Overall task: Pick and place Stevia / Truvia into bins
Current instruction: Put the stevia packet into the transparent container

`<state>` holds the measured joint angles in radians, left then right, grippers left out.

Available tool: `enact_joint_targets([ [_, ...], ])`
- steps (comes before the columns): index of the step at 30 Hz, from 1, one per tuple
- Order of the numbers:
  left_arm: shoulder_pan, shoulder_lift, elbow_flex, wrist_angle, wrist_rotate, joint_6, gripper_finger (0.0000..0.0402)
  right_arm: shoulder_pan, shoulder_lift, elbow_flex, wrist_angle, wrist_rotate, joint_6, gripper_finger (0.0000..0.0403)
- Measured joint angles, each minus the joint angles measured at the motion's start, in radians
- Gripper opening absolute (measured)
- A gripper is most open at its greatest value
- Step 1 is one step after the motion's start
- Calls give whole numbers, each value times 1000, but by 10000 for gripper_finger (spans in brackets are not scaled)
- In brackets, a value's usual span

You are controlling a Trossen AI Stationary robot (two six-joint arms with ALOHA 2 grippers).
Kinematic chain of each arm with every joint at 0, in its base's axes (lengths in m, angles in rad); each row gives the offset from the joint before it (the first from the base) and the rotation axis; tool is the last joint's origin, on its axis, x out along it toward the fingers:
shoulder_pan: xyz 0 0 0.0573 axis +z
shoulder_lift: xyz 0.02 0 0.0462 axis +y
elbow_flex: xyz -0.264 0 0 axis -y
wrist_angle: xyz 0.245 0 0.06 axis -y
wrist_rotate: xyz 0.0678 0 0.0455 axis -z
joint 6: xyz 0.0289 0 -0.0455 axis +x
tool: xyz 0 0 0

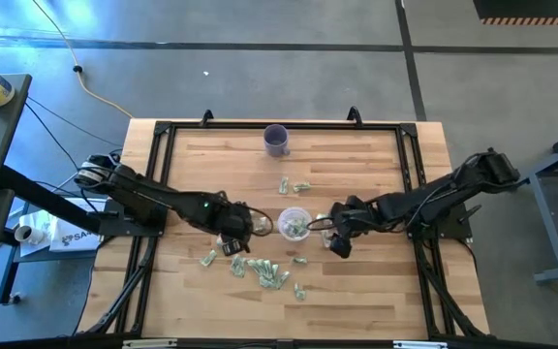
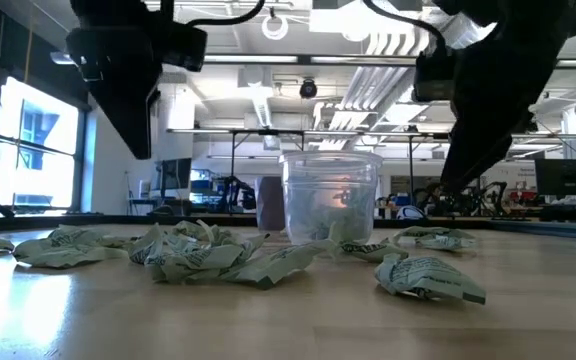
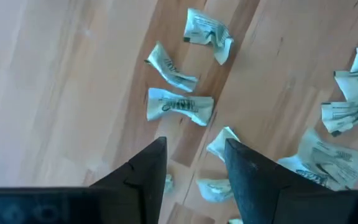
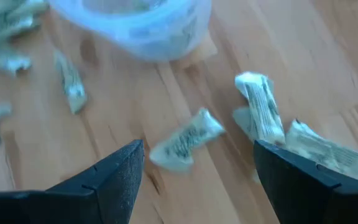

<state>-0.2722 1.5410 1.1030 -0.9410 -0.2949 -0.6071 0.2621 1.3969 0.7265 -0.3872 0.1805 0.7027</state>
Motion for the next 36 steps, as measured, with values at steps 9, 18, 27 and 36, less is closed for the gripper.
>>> enact_joint_targets([
  [9, 68, -68, -103, 29, -18, 74, 193, 43, 185, 24, 52, 45, 208, 293],
  [18, 205, -186, -222, 34, -8, 190, 193, 55, 294, 51, 29, 99, 406, 228],
  [27, 404, -298, -343, 152, 123, 344, 193, 57, 235, 45, -21, -31, 421, 12],
  [36, 557, -316, -396, 244, 395, 479, 193, -43, -67, 43, 123, -120, 317, 8],
])
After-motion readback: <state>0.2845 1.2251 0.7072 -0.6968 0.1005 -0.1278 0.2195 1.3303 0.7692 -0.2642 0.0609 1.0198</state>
